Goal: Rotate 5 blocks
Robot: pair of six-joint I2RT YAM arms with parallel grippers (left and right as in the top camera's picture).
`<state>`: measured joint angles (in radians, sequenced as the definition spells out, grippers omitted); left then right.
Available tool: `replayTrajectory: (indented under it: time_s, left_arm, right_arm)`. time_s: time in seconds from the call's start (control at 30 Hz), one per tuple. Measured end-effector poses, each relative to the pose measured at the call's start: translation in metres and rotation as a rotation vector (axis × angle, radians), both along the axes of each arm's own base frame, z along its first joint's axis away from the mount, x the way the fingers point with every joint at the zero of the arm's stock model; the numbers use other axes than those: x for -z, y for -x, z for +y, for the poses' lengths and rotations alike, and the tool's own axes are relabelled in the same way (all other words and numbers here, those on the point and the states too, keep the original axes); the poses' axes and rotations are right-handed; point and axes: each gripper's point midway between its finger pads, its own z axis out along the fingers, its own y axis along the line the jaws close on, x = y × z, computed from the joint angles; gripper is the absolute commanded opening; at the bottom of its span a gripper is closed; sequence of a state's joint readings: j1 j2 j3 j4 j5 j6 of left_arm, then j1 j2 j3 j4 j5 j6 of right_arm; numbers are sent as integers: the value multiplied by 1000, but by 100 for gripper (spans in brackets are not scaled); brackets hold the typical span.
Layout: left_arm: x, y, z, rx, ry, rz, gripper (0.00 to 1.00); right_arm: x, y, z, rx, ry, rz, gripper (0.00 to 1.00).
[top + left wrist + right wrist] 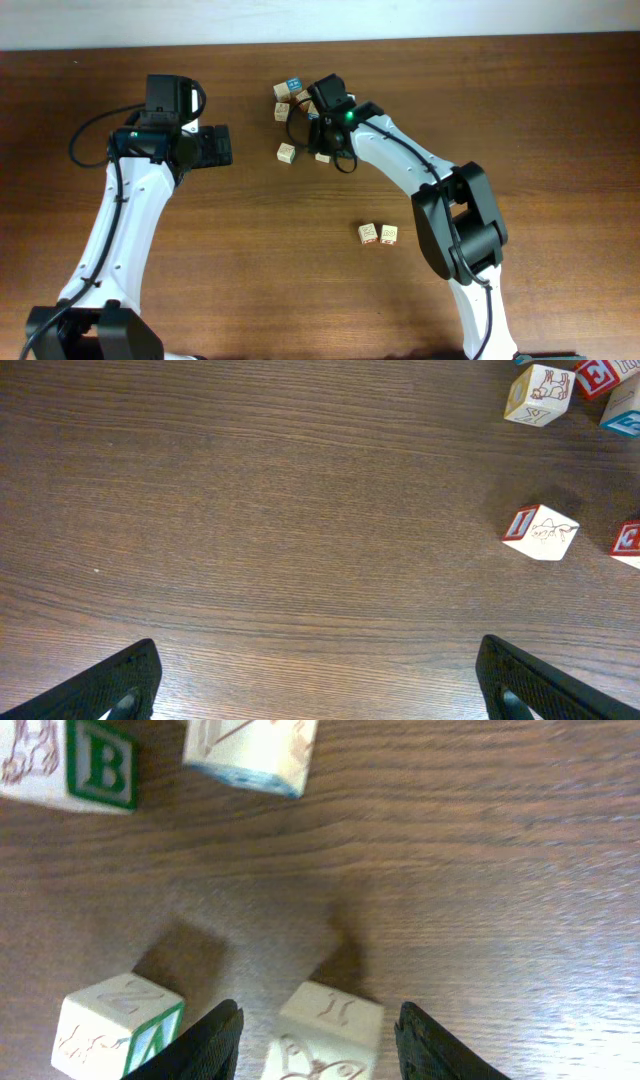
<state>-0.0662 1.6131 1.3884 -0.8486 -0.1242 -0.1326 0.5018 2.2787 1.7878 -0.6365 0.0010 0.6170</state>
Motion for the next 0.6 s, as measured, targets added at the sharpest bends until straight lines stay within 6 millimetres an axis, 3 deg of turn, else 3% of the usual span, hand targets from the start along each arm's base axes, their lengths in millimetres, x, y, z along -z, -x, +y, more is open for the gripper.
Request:
replayTrajectory:
  time_s: [0.07,0.17,0.3,0.4,0.47,0.53,0.6]
  left_arm:
    - [0,0,0,0,0,0,99]
    - [0,0,0,0,0,0,99]
    - [0,0,0,0,0,0,99]
    - [0,0,0,0,0,0,99]
    - [0,0,0,0,0,0,99]
    - [0,0,0,0,0,0,99]
    - [0,0,0,0,0,0,99]
  right_arm:
    - [1,4,2,-4,24,0,48]
    - [14,6,-1,-3,47,19,33]
    - [18,9,-5,-22,76,31,31]
    - [14,26,-15,-46,131,115,31]
    - [-9,32,-15,-85,146,152,31]
    - [-47,48,-15,-148,150,214,31]
    - [-62,81,-26,-181,173,342,31]
